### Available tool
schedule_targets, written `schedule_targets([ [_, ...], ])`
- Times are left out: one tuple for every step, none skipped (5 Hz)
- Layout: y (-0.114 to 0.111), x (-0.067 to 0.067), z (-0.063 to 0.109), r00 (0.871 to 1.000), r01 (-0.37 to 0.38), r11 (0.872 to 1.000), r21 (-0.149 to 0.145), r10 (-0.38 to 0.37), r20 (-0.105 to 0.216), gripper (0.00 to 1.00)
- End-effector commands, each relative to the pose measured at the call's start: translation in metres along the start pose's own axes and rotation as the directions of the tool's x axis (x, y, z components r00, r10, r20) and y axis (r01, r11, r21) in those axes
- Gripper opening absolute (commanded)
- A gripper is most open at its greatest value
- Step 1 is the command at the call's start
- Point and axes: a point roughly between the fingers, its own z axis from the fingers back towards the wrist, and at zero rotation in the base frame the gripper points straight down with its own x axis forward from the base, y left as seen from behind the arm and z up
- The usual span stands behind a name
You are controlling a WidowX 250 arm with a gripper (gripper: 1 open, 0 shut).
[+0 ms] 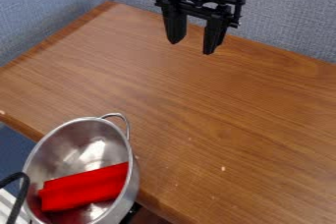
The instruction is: Put the red object in the metal pot
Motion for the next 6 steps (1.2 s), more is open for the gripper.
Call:
schedule_targets([
  [0.000,-0.002,-0.006,1.000,0.002,1.000,0.000,-0.002,-0.019,1.00],
  [0.009,-0.031,-0.021,0.997,0.060,0.998,0.031,-0.059,-0.057,1.00],
  [0.017,-0.054,-0.024,0.993,0.110,0.993,0.037,-0.108,-0.053,1.00],
  [0.036,-0.086,-0.031,0.986,0.161,0.987,0.023,-0.160,-0.056,1.00],
  [0.052,-0.112,-0.041,0.974,0.221,0.975,0.020,-0.220,-0.054,1.00],
  [0.055,-0.132,-0.054,0.967,0.251,0.968,0.024,-0.249,-0.052,1.00],
])
